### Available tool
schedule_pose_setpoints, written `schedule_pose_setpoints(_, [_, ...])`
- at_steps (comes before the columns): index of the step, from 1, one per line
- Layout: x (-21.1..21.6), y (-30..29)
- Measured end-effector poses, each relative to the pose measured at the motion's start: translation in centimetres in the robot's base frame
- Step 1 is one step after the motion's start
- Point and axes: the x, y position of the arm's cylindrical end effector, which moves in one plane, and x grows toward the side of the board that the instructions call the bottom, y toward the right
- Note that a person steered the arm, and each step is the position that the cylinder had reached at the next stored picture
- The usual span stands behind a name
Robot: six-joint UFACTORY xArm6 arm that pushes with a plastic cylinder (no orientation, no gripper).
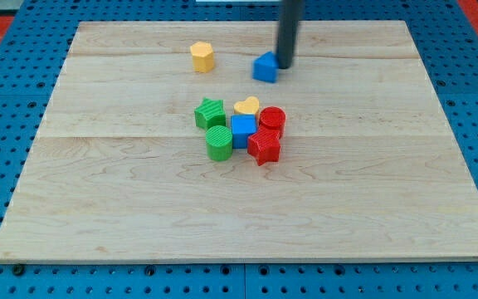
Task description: Slide the blue triangle to the left side of the green star
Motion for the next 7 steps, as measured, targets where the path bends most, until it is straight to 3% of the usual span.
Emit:
schedule_pose_setpoints(1, [-0.3,-5.8])
schedule_pose_setpoints(3, [3.5,-7.7])
schedule_pose_setpoints(5, [4.8,0.1])
schedule_pose_setpoints(7, [5.3,-9.3])
